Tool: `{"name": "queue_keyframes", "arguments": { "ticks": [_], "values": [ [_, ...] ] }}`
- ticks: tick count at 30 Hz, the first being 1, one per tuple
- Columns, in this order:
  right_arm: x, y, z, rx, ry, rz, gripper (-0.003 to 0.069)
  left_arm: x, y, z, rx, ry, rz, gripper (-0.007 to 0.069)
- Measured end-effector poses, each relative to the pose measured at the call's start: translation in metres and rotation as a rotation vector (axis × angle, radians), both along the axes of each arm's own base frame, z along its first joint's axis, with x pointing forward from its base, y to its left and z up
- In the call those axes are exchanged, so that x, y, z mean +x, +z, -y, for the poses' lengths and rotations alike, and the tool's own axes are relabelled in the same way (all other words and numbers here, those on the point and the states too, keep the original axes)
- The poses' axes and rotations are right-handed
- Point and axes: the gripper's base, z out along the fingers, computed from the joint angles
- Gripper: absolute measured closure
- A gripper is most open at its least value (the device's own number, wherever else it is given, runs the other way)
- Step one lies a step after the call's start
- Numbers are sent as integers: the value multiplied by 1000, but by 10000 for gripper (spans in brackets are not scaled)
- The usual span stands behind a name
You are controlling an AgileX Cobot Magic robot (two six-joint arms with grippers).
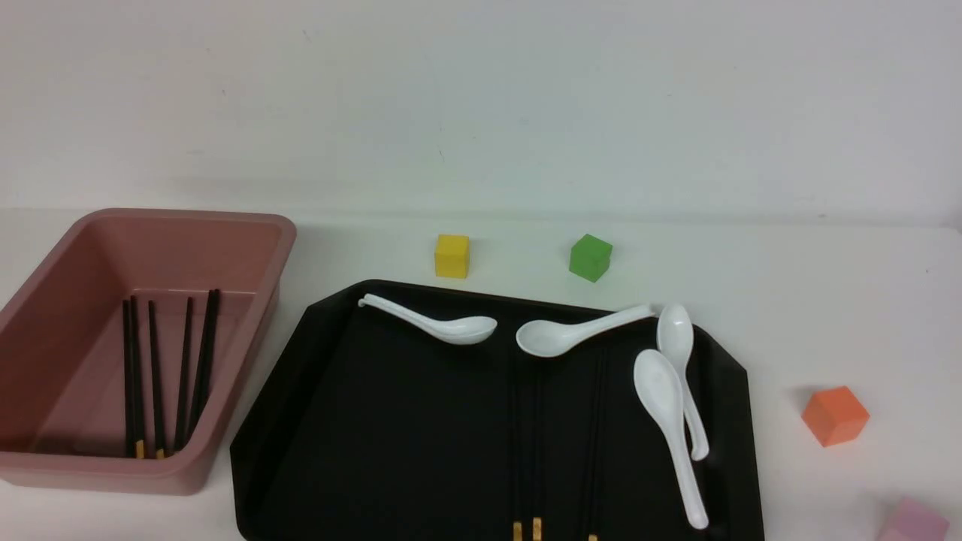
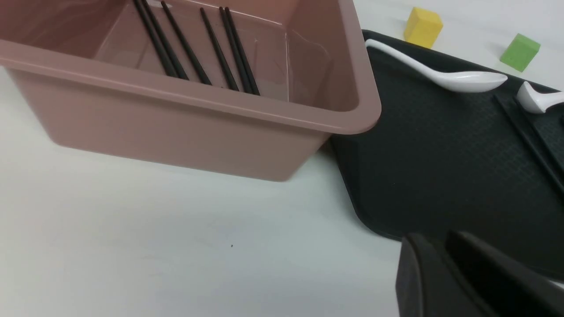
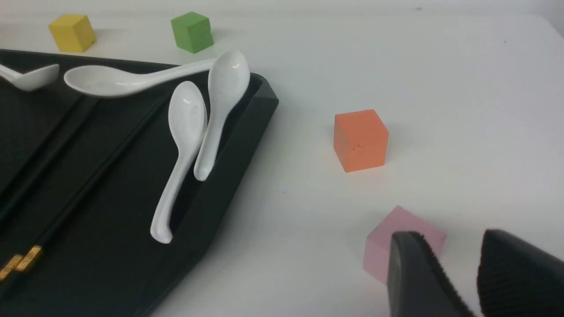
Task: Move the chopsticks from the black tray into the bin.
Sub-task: Use the right arm to grab a pair of chopsticks
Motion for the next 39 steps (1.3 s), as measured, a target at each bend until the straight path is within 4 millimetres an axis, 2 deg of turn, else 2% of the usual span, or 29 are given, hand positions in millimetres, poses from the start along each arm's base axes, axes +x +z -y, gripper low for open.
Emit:
{"name": "queue_keyframes", "arguments": {
  "ticks": [27, 31, 33, 37, 39],
  "values": [
    [1, 2, 1, -17, -5, 30, 419, 0, 0, 0, 0, 0, 0, 519],
    [1, 2, -4, 281, -29, 12, 419, 0, 0, 0, 0, 0, 0, 513],
    [0, 3, -10, 592, -52, -19, 419, 0, 0, 0, 0, 0, 0, 512],
    [0, 5, -15, 871, -68, -54, 419, 0, 0, 0, 0, 0, 0, 511],
    [0, 6, -15, 912, -68, -60, 419, 0, 0, 0, 0, 0, 0, 510]
  ]
}}
